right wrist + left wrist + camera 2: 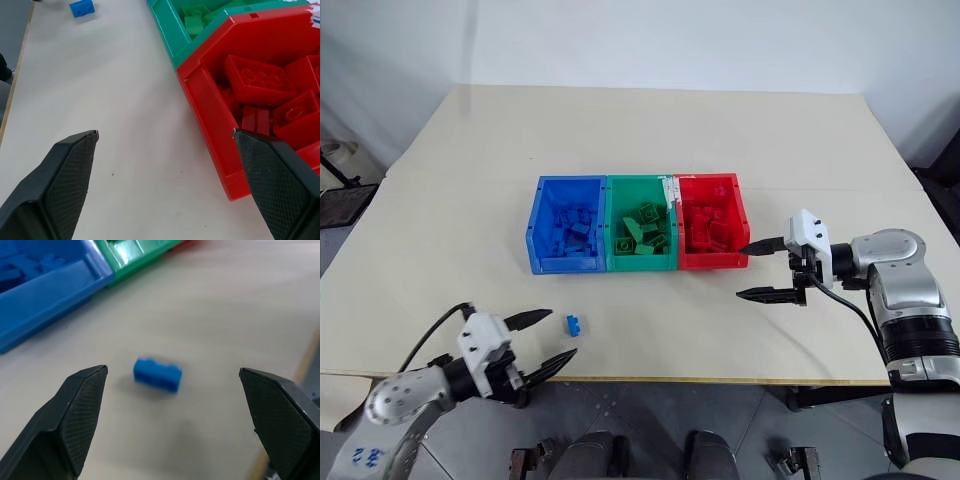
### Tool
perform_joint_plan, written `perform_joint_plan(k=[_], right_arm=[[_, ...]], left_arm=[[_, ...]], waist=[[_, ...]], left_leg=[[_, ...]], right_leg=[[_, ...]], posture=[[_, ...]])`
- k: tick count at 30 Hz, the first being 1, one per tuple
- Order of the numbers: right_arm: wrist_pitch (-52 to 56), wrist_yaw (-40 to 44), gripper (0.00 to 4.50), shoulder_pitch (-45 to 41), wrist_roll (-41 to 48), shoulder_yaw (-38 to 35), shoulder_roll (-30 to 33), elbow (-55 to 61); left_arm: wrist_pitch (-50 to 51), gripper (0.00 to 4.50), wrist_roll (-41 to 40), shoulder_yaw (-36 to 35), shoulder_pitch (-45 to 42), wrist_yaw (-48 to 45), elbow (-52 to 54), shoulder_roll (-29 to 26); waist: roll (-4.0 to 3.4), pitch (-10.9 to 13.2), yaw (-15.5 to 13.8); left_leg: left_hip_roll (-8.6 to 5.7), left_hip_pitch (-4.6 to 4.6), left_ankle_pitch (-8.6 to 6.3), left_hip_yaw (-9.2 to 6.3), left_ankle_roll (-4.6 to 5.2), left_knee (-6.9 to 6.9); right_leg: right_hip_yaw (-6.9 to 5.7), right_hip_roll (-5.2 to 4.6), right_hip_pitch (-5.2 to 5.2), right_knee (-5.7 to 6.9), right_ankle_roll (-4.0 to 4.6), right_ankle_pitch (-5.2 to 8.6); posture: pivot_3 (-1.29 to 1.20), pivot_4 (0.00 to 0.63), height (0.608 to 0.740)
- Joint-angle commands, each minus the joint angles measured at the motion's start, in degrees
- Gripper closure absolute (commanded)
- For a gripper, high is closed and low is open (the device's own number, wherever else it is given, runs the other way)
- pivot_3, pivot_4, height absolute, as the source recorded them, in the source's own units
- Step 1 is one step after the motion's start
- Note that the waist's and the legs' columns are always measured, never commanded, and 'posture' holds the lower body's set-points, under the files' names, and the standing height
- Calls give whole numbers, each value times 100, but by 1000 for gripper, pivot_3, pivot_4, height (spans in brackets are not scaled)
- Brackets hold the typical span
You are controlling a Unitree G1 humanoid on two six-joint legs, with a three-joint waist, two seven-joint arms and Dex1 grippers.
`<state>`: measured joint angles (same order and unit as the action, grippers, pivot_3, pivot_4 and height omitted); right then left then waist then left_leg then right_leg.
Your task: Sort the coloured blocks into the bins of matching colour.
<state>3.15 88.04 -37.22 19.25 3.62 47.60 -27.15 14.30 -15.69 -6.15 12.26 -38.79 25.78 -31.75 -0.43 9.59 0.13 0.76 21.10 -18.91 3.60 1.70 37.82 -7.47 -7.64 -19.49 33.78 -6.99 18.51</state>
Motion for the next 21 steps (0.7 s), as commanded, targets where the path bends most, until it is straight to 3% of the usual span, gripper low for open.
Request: perform_joint_plan(k=[1, 6, 10, 17, 21], right_arm=[[62, 308, 11, 43, 107, -179, 198, 223], [153, 265, 11, 174, 172, -240, 294, 406], [271, 167, 0, 348, 210, -343, 385, 618], [326, 55, 0, 444, 214, -387, 352, 746], [320, -14, 0, 469, 211, -408, 330, 765]], left_arm=[[152, 0, 340, 318, -196, 217, -187, 13], [385, 0, 478, 619, -390, 265, -307, 4], [420, 820, 435, 624, -339, 104, -328, -120], [155, 3082, 318, 592, -492, -73, -519, -71], [-221, 3100, 71, 455, -877, -69, -577, 215]], waist=[[-1, -1, -3], [-1, -1, -15], [-3, -2, -17], [-7, -4, -9], [-6, -4, -29]], left_leg=[[0, 0, 0, 1, 0, 1], [1, -1, 0, 1, 0, 3], [1, -1, 0, -1, 0, 7], [2, -1, 0, 1, 0, 7], [1, 2, 0, -1, 0, 10]], right_leg=[[-1, 1, 1, 1, 0, 0], [-3, 3, 2, 1, 0, 0], [-2, -2, 3, 2, 0, 0], [0, -2, 3, 0, 0, 0], [-3, -2, 3, 0, 0, 0]], posture=[[0, 150, 740], [0, 150, 740], [0, 150, 740], [0, 150, 740], [0, 150, 740]])
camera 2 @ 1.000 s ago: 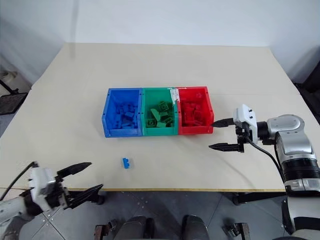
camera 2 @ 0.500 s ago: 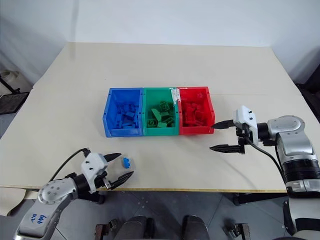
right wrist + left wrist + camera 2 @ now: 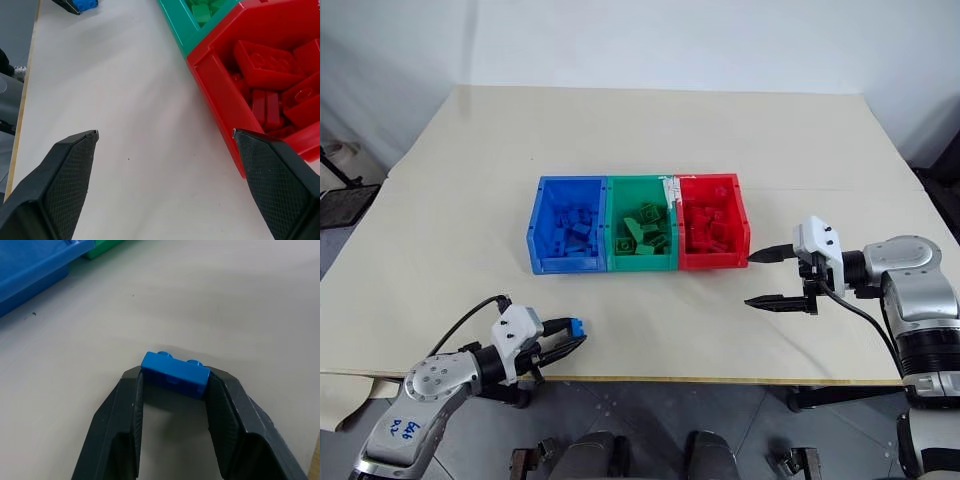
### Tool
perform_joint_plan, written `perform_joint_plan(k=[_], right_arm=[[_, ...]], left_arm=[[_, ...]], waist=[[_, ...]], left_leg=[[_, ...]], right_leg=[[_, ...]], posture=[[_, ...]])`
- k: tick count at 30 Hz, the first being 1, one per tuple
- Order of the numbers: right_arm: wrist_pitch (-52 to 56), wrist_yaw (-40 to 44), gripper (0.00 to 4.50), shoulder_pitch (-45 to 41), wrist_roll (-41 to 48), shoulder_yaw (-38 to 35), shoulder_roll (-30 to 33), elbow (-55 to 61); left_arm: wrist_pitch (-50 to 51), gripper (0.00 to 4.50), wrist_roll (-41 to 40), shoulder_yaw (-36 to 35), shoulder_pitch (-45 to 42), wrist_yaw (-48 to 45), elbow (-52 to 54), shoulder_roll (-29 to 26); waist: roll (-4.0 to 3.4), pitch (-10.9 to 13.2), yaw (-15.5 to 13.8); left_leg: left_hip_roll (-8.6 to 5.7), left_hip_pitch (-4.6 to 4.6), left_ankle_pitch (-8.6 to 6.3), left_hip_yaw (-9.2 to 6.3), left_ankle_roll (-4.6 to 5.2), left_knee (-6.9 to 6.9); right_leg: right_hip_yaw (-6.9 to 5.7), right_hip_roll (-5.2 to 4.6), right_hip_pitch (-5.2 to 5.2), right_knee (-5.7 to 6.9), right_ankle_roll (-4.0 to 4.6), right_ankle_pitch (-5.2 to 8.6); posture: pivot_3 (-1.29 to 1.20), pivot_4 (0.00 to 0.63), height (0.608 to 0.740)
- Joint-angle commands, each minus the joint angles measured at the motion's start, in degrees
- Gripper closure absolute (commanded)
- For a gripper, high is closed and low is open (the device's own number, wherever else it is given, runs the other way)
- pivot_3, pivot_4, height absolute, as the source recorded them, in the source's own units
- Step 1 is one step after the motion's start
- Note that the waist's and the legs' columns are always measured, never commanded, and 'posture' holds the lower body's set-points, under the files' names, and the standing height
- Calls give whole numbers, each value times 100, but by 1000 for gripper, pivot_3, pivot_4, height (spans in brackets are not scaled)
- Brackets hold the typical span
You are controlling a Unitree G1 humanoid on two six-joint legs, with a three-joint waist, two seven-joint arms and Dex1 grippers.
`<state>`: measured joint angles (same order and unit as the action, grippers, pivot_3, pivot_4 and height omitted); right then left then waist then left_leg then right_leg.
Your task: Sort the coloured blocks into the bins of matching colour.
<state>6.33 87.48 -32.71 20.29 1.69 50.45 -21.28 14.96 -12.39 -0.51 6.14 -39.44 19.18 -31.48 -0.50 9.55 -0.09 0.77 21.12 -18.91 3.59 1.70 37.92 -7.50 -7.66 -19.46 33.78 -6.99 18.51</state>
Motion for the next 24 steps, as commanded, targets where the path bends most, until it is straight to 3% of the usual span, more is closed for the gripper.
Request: perform_joint_plan(k=[1, 6, 14, 18, 23, 24], right_arm=[[2, 24, 0, 33, 111, -224, 42, 191], [36, -81, 0, 109, 136, -274, 25, 271], [87, -220, 0, 243, 151, -319, -8, 388], [137, -348, 0, 290, 176, -350, -64, 494], [171, -426, 0, 420, 190, -415, -63, 602], [172, -436, 0, 433, 190, -421, -66, 608]], left_arm=[[-360, 3100, -350, -162, -415, 6, 98, 278], [-516, 3100, -508, -554, -1304, 503, -238, 721], [-755, 3100, -221, -679, -2585, 890, -1716, 807], [-882, 1749, -171, -495, -3070, 632, -2305, 767], [-926, 138, -260, -609, -3183, 499, -2169, 606], [-833, 35, -300, -627, -3155, 444, -2069, 542]], waist=[[1, 0, -20], [1, 0, -42], [2, 0, -118], [3, 1, -141], [6, 3, -135], [7, 3, -132]], left_leg=[[0, 4, 0, -2, 0, 3], [-2, 4, 0, -2, 1, 6], [-6, 0, 1, 12, 4, 11], [-11, 2, 1, 12, 6, 12], [-12, 4, 1, 10, 6, 13], [-12, 3, 1, 11, 6, 13]], right_leg=[[-1, 0, -1, 0, 0, 0], [-6, 4, 2, 1, -1, -1], [-30, 36, -2, 11, -4, -2], [-32, 36, -4, 12, -10, -5], [-32, 36, -3, 12, -11, -6], [-32, 37, -3, 12, -11, -6]], posture=[[0, 150, 740], [0, 150, 740], [0, 150, 740], [0, 150, 740], [0, 150, 740], [0, 150, 740]])
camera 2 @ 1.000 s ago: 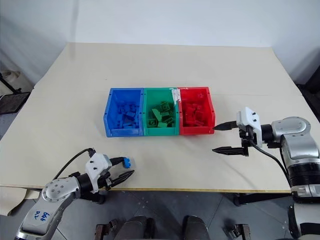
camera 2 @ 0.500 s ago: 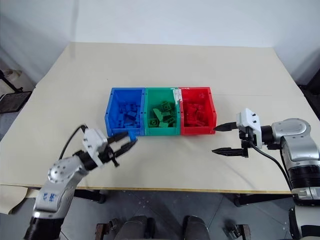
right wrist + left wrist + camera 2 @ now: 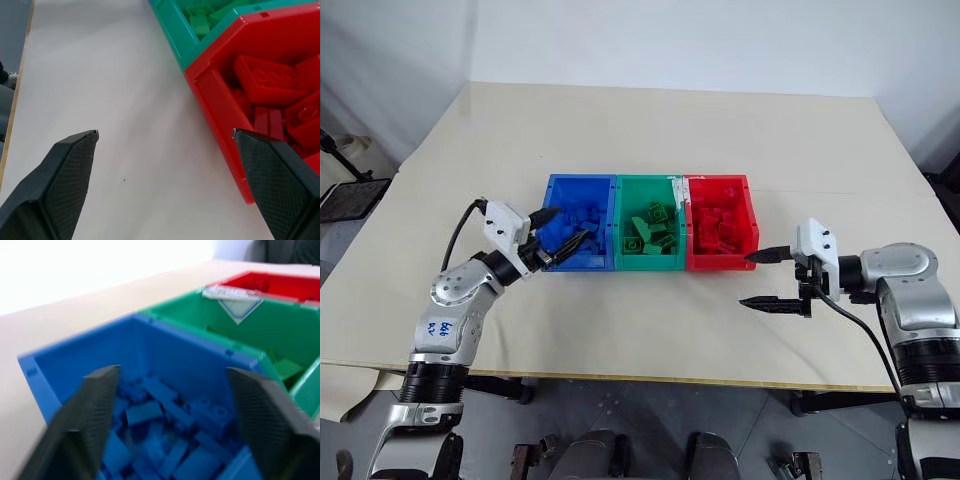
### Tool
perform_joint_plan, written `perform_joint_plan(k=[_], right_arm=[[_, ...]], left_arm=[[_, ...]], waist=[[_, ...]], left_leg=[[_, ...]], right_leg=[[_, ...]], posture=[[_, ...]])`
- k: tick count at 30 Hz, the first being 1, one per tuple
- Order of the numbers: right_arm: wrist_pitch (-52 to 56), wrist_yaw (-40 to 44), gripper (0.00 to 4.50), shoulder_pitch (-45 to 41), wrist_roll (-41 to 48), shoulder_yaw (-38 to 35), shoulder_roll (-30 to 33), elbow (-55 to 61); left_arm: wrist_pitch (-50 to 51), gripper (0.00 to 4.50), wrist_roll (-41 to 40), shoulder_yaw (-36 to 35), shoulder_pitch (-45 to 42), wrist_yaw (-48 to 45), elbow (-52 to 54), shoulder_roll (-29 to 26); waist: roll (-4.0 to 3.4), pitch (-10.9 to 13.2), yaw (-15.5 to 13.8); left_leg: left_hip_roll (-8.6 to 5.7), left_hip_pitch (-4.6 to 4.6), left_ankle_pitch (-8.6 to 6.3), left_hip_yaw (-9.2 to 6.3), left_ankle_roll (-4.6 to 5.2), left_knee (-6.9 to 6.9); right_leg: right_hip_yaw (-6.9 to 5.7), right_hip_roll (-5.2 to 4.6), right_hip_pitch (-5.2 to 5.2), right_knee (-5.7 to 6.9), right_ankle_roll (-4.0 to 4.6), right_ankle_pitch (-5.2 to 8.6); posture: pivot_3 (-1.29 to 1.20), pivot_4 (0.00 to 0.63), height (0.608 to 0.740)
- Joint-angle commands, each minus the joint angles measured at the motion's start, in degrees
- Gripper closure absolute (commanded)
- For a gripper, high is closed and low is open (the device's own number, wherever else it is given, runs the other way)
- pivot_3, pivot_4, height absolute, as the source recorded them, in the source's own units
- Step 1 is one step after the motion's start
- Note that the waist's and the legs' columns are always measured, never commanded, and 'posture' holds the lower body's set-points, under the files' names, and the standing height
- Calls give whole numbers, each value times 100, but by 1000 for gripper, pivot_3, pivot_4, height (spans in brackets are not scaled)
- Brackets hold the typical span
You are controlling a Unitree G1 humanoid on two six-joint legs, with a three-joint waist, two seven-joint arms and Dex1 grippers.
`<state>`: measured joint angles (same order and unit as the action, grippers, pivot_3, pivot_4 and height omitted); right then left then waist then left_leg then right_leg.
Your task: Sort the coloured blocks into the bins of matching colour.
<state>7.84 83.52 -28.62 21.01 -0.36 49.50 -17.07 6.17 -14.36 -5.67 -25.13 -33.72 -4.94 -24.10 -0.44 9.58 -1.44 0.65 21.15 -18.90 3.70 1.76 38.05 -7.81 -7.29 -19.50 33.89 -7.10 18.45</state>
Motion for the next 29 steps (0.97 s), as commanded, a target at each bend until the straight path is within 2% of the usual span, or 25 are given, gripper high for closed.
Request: perform_joint_plan(k=[1, 8, 12, 19, 29], right_arm=[[22, -45, 0, 32, 120, -221, 25, 191], [-45, -76, 0, -32, 111, -213, -49, 83], [6, 47, 0, -81, 251, -323, -61, -178], [-294, 68, 0, 59, 170, -530, 12, -549], [-173, -229, 0, 151, 297, -812, -121, -529]], left_arm=[[179, 35, -211, -157, 16, -192, 489, -260], [1779, 35, -1376, -625, 601, -436, 1746, -739], [773, 35, -1768, -1300, 1578, -1604, 2099, -1047], [522, 35, -1912, -1949, 2250, -2259, 1562, -1504], [351, 35, -1987, -2078, 2253, -2547, 1188, -1585]], waist=[[0, 0, 6], [0, 0, 30], [1, 0, 50], [0, 1, 16], [-1, 1, 37]], left_leg=[[0, 0, 0, 0, 0, 0], [8, -1, 0, -2, 0, -2], [6, -2, 0, -3, 0, -4], [2, 0, -2, -3, 1, -1], [5, -1, -3, -1, 2, -5]], right_leg=[[0, 1, 0, 0, 0, 0], [21, -3, -1, 0, 0, 0], [29, -13, 0, -3, 0, 0], [26, -12, 3, -7, 1, 1], [27, -23, -1, -6, 2, 1]], posture=[[0, 150, 740], [0, 150, 740], [0, 150, 740], [0, 150, 740], [0, 150, 740]])
